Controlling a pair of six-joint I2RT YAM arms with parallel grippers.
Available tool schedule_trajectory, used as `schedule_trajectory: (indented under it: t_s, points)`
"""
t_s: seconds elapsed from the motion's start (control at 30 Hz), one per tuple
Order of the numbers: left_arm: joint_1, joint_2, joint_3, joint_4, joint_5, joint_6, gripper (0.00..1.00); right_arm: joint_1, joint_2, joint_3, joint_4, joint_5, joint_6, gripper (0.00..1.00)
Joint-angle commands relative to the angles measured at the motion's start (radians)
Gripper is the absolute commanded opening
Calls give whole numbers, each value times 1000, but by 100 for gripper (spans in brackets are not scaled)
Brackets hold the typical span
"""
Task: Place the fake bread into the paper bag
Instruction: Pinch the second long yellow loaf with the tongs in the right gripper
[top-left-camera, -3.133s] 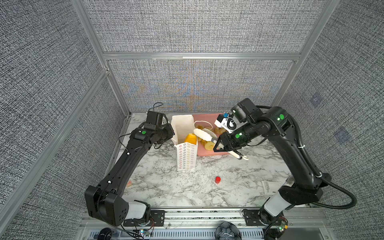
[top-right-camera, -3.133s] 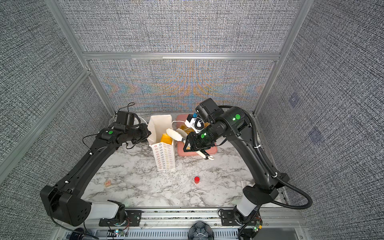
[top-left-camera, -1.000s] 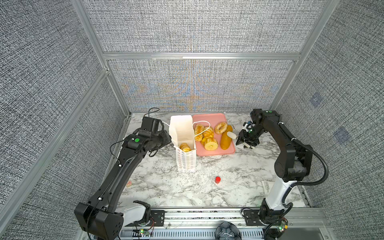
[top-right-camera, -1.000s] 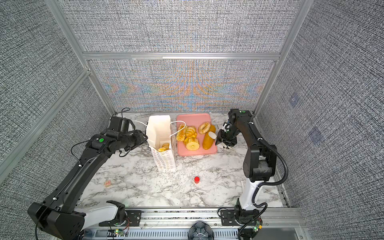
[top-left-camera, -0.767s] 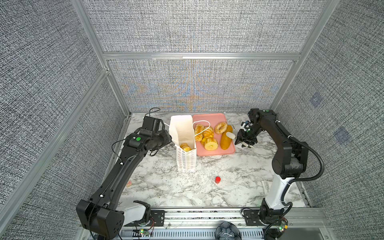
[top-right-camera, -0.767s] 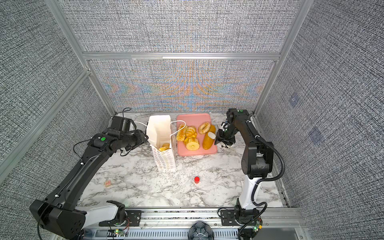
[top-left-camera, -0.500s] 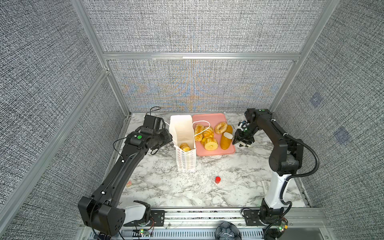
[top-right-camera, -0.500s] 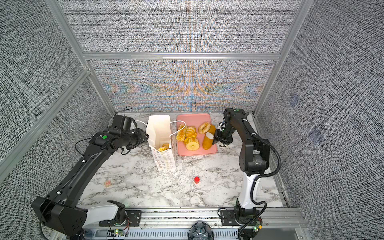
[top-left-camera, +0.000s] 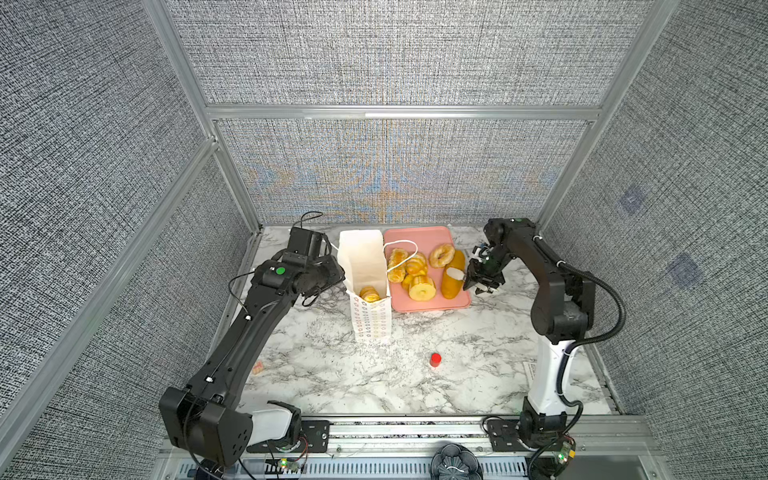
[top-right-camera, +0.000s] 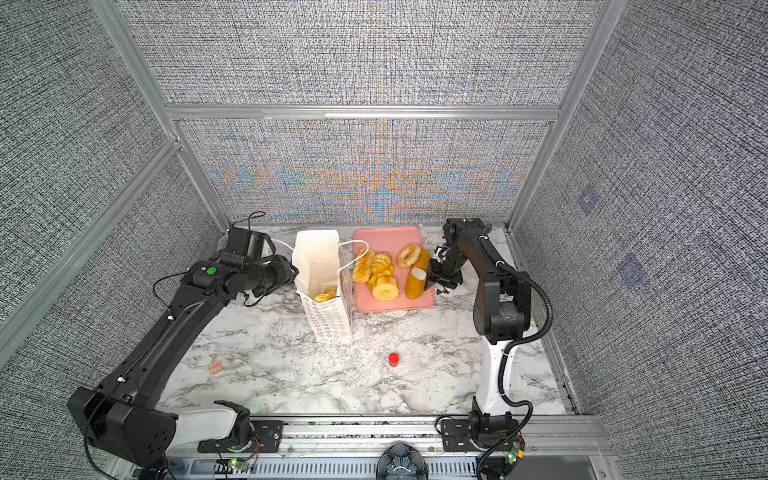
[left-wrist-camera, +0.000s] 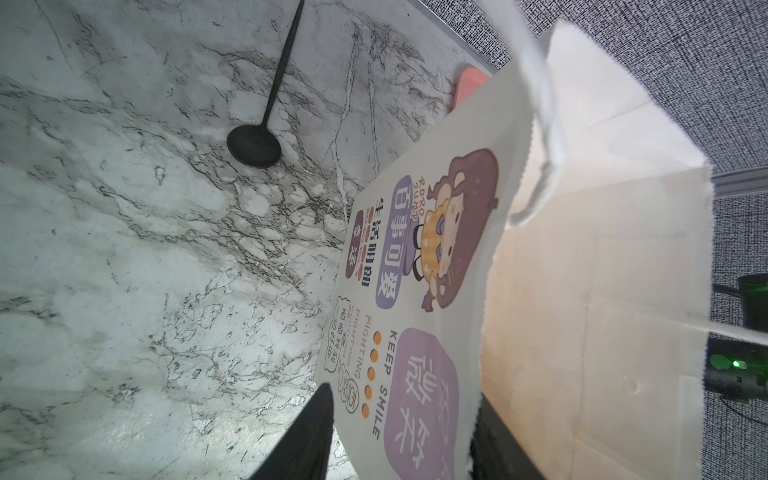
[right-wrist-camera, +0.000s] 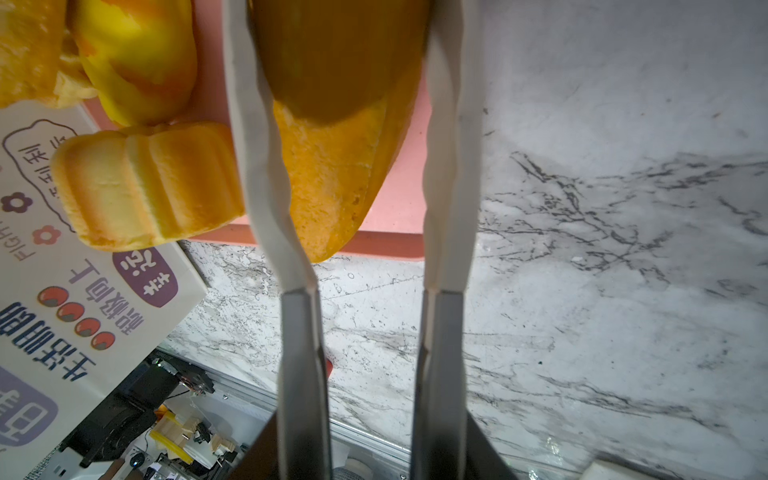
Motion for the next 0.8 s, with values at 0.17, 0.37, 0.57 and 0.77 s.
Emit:
schedule_trajectory:
  t_s: [0.17, 0.37, 0.57, 0.77]
  points:
    - [6, 29, 37, 10, 8, 23, 51, 2, -39, 2, -5, -5, 1, 38]
    - [7, 49, 60, 11, 15, 29, 52, 1, -83, -32, -1, 9, 1, 36]
    - [7, 57, 78, 11, 23, 34, 52, -9, -139, -66, 1, 25, 1, 35]
    - [7, 63, 87, 9, 34, 37, 50, -17, -202, -74, -13, 35, 2, 35]
